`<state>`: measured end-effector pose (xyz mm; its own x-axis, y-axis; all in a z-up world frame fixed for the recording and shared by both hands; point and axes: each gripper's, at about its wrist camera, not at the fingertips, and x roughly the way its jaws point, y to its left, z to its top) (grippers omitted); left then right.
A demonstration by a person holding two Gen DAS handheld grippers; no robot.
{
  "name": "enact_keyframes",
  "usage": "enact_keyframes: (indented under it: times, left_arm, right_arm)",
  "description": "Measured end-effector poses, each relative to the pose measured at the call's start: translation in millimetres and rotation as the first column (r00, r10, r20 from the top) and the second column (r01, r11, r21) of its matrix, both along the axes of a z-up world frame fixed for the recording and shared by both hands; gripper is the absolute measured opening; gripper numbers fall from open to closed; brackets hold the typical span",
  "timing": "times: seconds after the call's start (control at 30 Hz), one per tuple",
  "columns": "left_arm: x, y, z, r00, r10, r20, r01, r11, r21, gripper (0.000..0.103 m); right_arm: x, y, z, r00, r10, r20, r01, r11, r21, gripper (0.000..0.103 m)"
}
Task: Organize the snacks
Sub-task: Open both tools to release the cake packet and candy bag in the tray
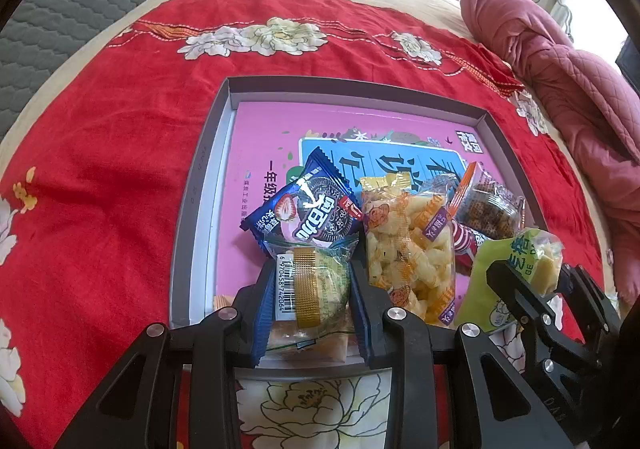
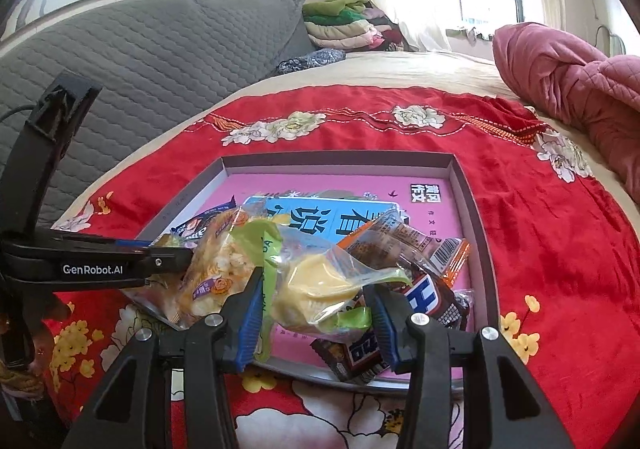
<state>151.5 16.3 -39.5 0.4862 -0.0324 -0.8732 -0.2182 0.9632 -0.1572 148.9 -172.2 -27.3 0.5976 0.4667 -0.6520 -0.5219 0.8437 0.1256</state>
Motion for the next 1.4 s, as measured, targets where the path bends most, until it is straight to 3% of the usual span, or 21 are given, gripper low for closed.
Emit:
enact_keyframes:
  times: [0.87, 1.4]
  left_arm:
    - [-1.5, 1.0, 1.3, 1.000, 0.000, -0.003, 0.000, 1.000, -0.003, 0.035]
    - [-3.6, -2.3, 6.0, 1.000, -0.010, -0.008, 0.010, 1.000, 0.009, 0.039]
  right_arm:
    - [-3.3, -3.1, 4.7, 1.000, -0.020, 0.021, 0.020, 1.000, -0.009, 0.055]
    - [-10.4, 1.4, 7.6, 0.997, -0.020, 0.074, 0.025, 0.997, -0.077, 0.062]
